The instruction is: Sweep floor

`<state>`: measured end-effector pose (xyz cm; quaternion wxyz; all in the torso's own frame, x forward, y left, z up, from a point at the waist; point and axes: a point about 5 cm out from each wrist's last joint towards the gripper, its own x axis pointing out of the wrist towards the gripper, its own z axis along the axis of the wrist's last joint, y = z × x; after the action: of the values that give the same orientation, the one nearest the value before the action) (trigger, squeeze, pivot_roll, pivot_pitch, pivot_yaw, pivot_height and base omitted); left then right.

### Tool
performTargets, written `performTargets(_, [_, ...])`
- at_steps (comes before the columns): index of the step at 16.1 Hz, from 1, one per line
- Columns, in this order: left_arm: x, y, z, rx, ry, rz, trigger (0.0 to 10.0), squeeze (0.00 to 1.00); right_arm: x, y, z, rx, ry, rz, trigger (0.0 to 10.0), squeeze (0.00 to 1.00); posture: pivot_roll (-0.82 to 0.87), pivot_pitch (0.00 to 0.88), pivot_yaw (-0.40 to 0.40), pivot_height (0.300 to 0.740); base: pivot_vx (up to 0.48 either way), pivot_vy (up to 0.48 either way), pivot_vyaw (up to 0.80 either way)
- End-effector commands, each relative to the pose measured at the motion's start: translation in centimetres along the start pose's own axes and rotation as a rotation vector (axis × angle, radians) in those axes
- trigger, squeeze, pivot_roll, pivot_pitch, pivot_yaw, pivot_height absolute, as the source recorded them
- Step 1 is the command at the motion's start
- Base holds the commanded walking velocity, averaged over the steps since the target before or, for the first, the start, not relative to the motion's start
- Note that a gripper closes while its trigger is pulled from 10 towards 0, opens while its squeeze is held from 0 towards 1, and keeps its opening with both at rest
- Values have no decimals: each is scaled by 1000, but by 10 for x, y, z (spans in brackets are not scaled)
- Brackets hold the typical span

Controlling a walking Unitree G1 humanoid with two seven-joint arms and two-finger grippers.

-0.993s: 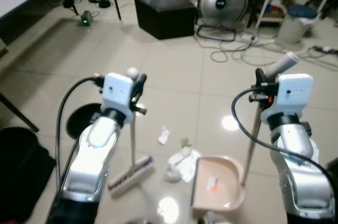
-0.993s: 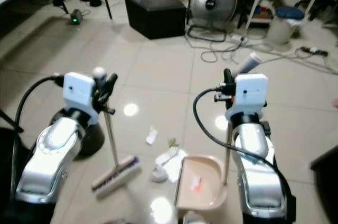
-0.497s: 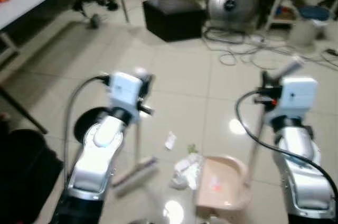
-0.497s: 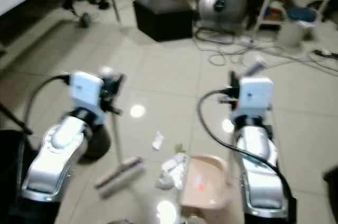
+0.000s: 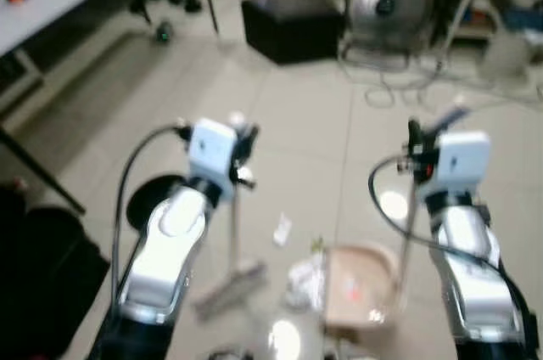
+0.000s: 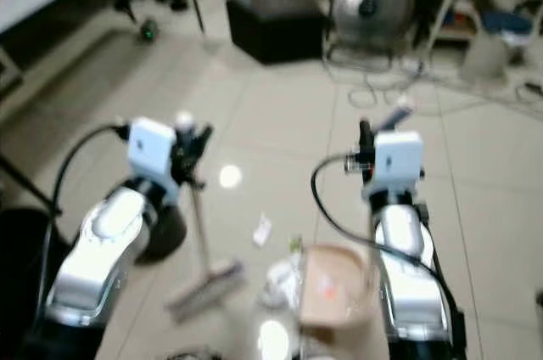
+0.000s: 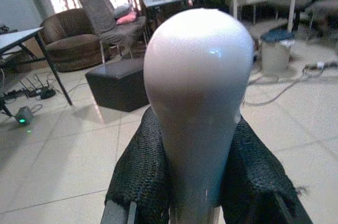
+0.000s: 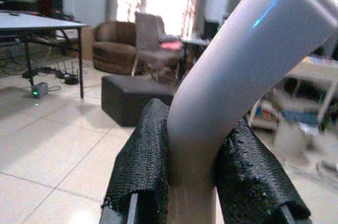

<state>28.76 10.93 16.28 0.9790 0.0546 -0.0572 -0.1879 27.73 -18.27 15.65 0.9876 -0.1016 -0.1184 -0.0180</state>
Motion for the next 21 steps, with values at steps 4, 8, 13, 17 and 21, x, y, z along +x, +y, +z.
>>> performTargets(4, [2,6,-4,-3,0,40,10000,0,9,16,1,12,-61,80,10000,0,20,214,80,740,63,0,0])
performTargets(8, [4,3,-6,-2,-26,43,10000,0,10,16,-6,-18,-71,90,10000,0,31,276,106,740,0,0,0])
performTargets(13, [17,3,-11,-41,-80,100,10000,0,15,18,-5,-79,-126,138,10000,0,42,343,125,740,0,0,0])
performTargets(17, [33,6,-11,-92,-136,176,10000,0,19,28,-5,-167,-191,180,10000,0,57,368,134,740,0,0,0])
performTargets(21, [41,4,-12,-126,-165,244,10000,0,20,44,-12,-134,-201,186,10000,0,67,364,134,740,0,0,0])
